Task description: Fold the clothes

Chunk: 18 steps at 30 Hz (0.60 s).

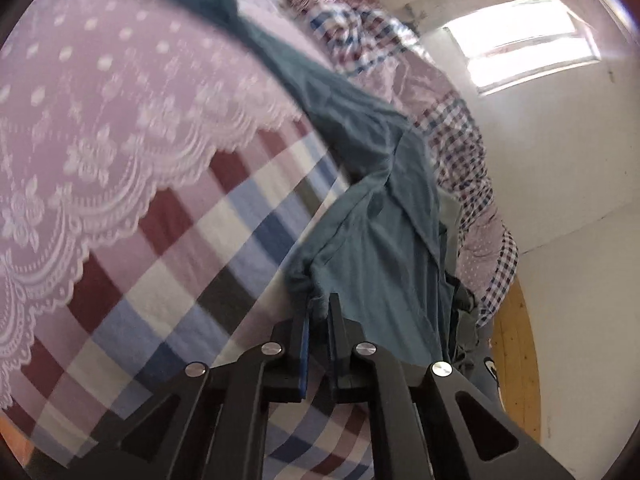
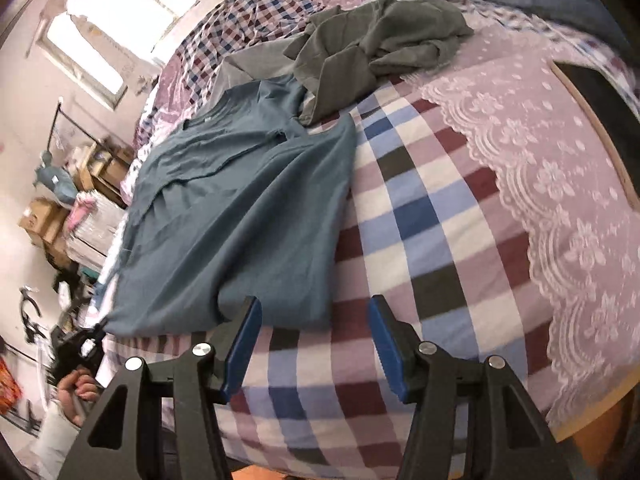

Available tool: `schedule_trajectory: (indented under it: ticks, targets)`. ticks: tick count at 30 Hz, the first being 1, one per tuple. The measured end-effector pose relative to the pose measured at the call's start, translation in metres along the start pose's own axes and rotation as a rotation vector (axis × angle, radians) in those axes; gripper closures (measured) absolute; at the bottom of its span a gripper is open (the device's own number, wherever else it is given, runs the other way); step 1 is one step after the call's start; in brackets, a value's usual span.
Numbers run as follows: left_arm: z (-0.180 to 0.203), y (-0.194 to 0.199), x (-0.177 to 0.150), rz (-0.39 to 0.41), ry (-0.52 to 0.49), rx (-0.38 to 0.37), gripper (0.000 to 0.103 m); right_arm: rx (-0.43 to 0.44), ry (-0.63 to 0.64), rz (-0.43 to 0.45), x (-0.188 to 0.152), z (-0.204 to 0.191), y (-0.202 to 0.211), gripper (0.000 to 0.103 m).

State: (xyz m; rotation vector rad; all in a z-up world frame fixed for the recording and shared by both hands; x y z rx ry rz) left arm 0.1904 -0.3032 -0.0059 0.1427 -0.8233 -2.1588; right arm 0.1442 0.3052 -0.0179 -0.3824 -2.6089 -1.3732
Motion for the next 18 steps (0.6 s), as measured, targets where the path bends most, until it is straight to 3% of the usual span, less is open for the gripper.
schedule_trajectory:
  ticks: [9,15,16,17,18]
  targets:
    - [0.002,0.003,0.006,0.043,0.021,-0.016,0.098,0.107,-0.076,-0.032,0.010,0.002,-0.015,0.044]
    - [0.000,0.005,0.007,0.058,0.037,-0.026,0.099,0.033,-0.026,-0.056,0.014,-0.006,-0.027,0.047]
    - [-0.001,0.006,0.007,0.060,0.042,-0.030,0.099,0.004,-0.002,-0.062,0.013,-0.008,-0.027,0.061]
    - [-0.002,0.006,0.007,0.062,0.048,-0.033,0.099,-0.020,0.019,-0.071,0.012,-0.010,-0.028,0.100]
    - [-0.002,0.007,0.008,0.064,0.053,-0.037,0.099,-0.031,0.029,-0.084,0.011,-0.010,-0.031,0.100]
Point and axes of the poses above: each gripper's, at about its wrist camera, not at the fingertips, and y roughly against the way its jaws point, z to its right, x to its top, the point moved 5 cm from there along -y, roughly the way its jaws point, and after that the axes turned 13 degrees about -z, right-handed, at the moved point
